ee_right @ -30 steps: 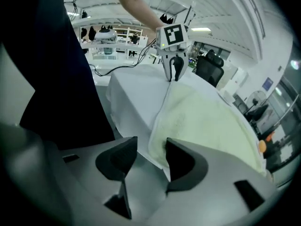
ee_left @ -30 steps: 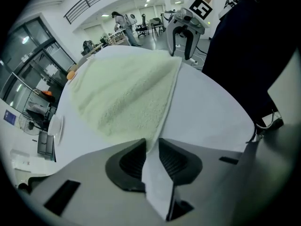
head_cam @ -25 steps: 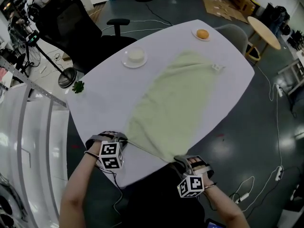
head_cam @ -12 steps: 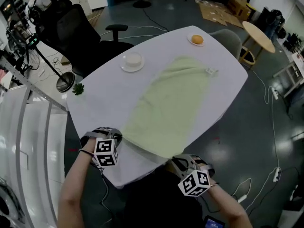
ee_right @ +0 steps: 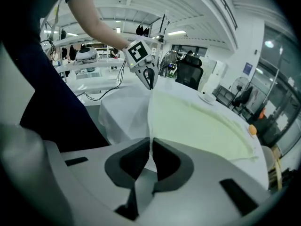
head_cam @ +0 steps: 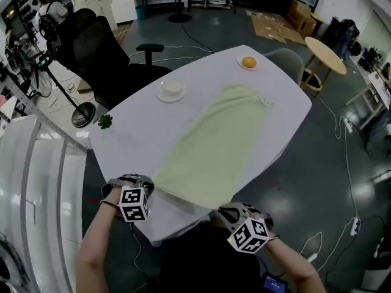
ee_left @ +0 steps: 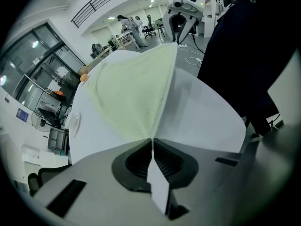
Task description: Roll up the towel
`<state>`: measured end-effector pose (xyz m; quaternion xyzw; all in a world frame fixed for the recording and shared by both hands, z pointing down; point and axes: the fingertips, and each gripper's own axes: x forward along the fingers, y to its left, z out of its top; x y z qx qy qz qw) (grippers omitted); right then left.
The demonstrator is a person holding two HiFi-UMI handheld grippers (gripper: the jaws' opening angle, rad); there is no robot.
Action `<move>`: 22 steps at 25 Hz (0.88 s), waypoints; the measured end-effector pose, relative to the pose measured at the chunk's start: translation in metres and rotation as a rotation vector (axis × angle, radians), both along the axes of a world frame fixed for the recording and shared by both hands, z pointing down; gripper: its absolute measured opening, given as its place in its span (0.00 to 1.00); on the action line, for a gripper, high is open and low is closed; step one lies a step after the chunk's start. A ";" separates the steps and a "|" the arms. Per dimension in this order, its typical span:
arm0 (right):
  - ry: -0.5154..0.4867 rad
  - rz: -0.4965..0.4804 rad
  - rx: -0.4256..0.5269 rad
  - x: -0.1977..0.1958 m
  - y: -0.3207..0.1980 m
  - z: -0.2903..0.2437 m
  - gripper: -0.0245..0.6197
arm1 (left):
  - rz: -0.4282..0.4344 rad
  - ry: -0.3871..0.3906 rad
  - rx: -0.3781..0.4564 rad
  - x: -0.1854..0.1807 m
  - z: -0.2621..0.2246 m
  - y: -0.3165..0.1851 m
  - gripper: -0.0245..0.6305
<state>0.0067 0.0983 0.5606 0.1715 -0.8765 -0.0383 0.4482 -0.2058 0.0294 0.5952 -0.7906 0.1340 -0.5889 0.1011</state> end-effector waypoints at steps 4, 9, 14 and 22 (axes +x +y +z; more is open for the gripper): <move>0.005 -0.022 -0.051 -0.006 0.021 0.008 0.09 | 0.024 -0.019 -0.025 -0.004 0.008 0.014 0.08; -0.005 -0.007 -0.074 -0.006 0.024 0.017 0.09 | 0.004 0.010 -0.048 -0.003 0.010 0.011 0.08; -0.089 0.071 -0.104 0.004 -0.002 0.000 0.10 | -0.019 0.038 -0.040 0.006 -0.006 -0.012 0.08; -0.139 0.157 -0.092 0.036 -0.058 -0.020 0.05 | -0.049 0.058 -0.013 0.034 -0.026 -0.062 0.08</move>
